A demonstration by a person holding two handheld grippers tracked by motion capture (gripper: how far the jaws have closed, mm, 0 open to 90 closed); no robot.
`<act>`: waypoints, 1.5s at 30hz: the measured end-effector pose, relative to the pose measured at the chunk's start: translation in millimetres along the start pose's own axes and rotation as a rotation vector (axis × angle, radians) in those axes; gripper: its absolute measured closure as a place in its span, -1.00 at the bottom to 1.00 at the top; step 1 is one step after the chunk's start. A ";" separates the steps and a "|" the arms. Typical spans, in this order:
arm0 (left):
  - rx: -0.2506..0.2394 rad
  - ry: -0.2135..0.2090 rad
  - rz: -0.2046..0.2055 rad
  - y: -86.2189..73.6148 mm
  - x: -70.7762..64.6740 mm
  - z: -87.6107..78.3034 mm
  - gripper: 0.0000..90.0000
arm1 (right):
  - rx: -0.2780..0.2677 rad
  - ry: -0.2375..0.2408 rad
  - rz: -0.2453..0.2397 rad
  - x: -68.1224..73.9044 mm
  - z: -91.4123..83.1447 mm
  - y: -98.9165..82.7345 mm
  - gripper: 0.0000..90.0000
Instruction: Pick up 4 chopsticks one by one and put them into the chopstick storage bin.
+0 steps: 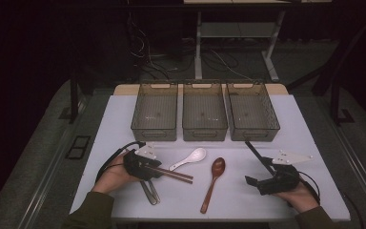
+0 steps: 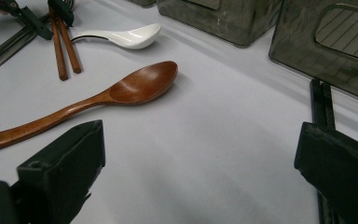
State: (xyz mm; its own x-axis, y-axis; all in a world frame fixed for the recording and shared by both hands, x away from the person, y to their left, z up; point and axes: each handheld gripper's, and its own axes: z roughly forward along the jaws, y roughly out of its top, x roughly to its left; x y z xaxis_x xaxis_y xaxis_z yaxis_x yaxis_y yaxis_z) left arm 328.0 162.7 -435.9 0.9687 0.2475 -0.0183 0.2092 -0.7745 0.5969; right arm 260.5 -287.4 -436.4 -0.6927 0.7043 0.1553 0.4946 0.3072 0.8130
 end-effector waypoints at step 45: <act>0.007 -0.082 0.045 4.9 -12.1 1.2 0.56 | -0.002 0.000 0.003 -0.4 -0.7 -0.1 -0.96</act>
State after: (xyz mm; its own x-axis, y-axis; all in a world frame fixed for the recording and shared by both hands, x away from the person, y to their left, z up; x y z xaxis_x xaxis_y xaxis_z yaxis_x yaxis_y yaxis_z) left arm 317.5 155.2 -433.7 0.9847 0.1645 -0.0571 0.1660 -0.7876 0.5934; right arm 260.3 -288.1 -436.2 -0.6910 0.7055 0.1575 0.4956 0.3037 0.8137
